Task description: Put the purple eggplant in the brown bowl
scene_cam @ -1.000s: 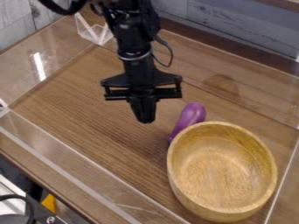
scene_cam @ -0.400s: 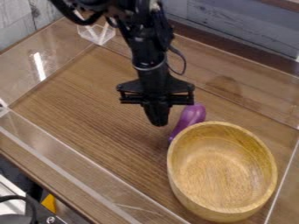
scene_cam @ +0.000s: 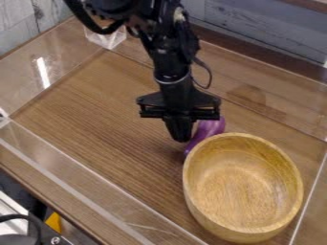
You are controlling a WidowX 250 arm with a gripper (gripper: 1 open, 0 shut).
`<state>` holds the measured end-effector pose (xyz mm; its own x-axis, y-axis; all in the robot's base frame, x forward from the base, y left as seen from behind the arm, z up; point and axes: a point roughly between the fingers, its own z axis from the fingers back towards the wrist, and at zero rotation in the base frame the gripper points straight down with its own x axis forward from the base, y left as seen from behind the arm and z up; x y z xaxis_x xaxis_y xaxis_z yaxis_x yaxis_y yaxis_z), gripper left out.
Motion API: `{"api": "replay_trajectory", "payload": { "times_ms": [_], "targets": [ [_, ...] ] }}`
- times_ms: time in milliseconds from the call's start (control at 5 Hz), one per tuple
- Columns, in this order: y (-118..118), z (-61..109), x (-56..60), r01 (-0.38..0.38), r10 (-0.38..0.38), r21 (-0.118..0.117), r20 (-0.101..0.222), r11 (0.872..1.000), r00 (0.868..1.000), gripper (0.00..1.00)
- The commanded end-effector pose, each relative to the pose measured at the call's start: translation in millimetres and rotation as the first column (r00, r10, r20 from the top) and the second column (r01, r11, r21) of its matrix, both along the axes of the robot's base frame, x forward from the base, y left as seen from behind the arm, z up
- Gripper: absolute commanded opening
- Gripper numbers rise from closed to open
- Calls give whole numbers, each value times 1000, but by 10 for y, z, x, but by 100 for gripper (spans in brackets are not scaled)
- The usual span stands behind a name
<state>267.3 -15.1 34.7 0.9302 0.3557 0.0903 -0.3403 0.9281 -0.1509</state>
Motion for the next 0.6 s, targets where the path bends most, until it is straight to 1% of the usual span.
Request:
{"api": "replay_trajectory", "payload": {
  "times_ms": [0, 400],
  "targets": [
    [-29, 101, 134, 10, -11, 7, 56, 1000, 998, 0],
    [-56, 97, 171, 13, -13, 9, 70, 1000, 997, 0]
  ]
}}
